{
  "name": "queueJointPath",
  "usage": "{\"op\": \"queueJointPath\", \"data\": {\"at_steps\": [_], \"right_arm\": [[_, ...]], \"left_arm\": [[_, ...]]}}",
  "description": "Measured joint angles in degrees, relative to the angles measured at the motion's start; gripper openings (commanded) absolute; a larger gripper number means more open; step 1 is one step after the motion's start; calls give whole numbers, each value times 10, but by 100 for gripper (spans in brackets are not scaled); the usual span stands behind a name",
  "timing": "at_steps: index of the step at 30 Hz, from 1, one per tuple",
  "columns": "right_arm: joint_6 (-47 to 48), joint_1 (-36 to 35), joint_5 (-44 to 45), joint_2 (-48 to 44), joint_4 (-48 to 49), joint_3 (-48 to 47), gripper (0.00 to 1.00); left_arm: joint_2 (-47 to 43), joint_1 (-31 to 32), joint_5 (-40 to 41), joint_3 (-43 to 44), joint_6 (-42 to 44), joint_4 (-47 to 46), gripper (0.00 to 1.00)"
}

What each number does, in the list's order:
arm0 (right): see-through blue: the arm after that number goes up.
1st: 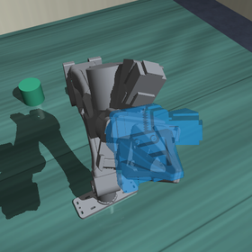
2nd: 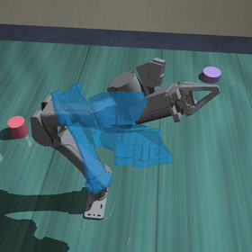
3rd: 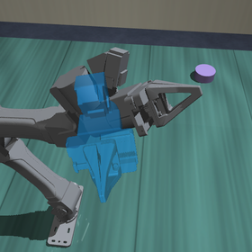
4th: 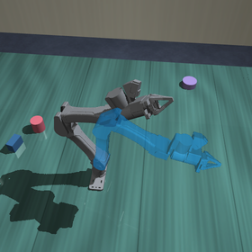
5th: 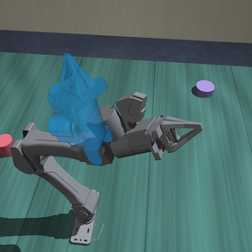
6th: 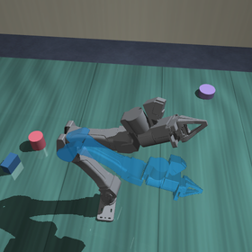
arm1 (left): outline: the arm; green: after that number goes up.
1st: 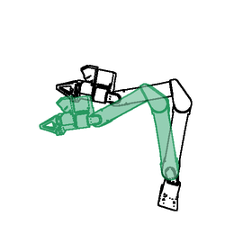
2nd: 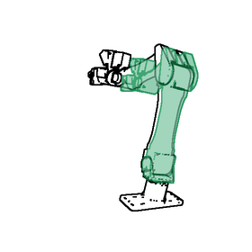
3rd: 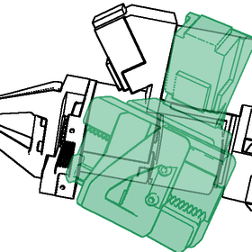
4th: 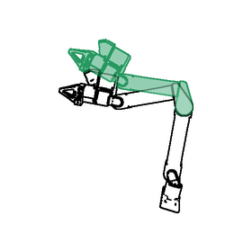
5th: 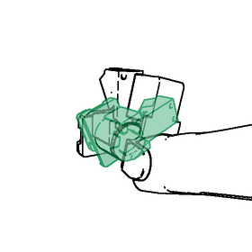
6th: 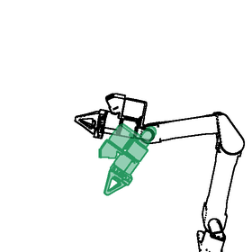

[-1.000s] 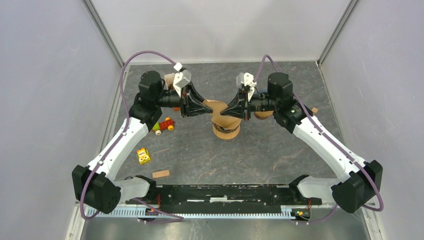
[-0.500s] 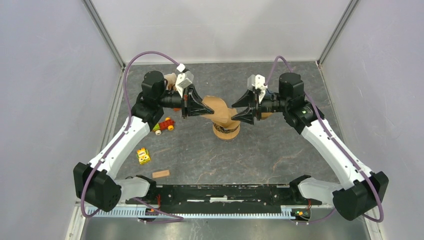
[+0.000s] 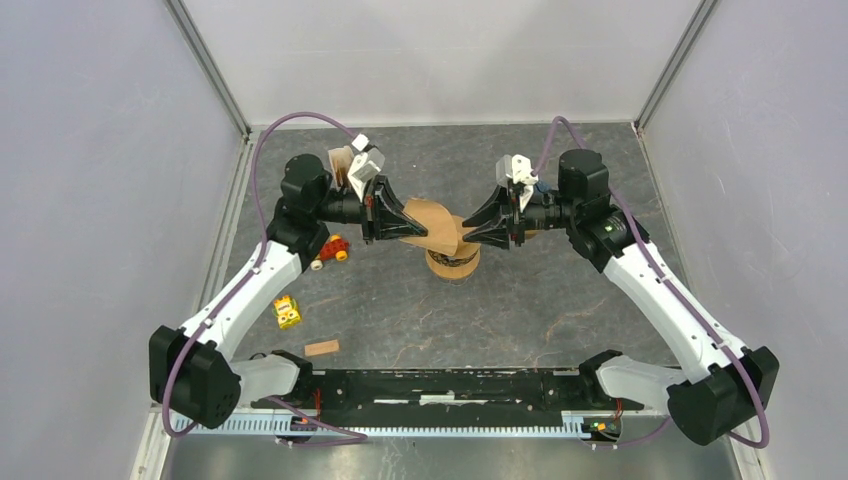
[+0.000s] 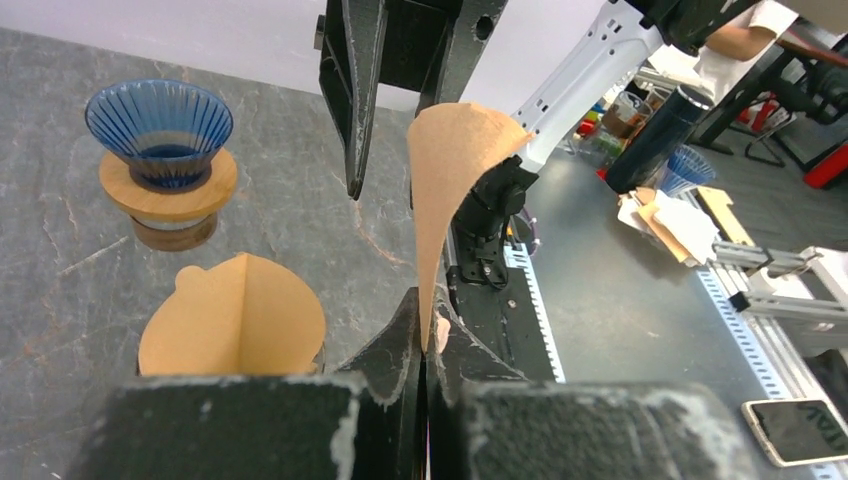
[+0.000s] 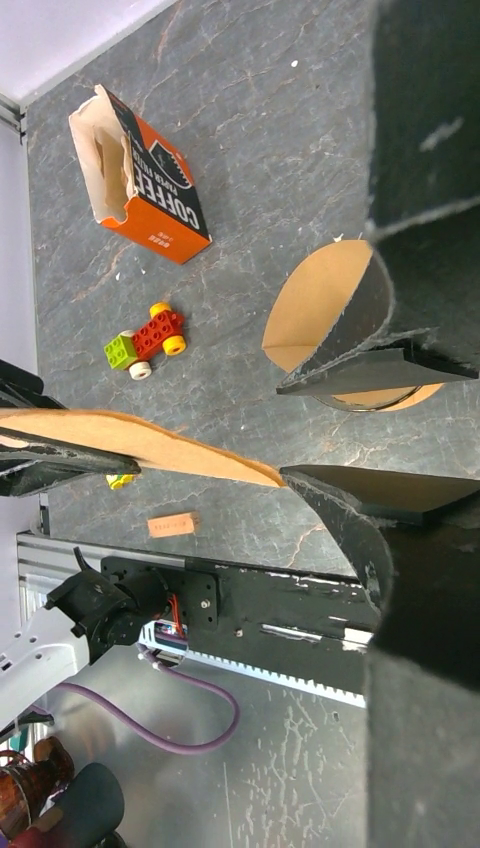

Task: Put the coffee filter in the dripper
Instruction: Pick up the coffee filter from the coffee filter holder.

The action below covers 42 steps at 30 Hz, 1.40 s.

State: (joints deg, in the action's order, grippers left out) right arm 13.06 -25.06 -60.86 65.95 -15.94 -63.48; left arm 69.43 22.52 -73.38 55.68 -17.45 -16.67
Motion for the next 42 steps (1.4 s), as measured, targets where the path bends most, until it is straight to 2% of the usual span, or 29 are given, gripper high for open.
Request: {"op": "queueJointPath", "data": {"at_steps": [3, 8, 14, 31, 42], "right_arm": [[-10, 0, -2, 3, 8, 1, 37], [-15, 0, -1, 3, 17, 3, 36], [-13, 0, -2, 3, 17, 17, 36], [-3, 1, -7, 3, 17, 27, 30], [-11, 1, -16, 3, 25, 39, 28]], "left_arm": [[-1, 4, 21, 18, 20, 64, 2], [-1, 31, 75, 80, 104, 214, 2], [-4, 45, 102, 87, 149, 283, 2], [-4, 45, 99, 86, 170, 296, 2], [-5, 45, 77, 67, 157, 246, 2]]}}
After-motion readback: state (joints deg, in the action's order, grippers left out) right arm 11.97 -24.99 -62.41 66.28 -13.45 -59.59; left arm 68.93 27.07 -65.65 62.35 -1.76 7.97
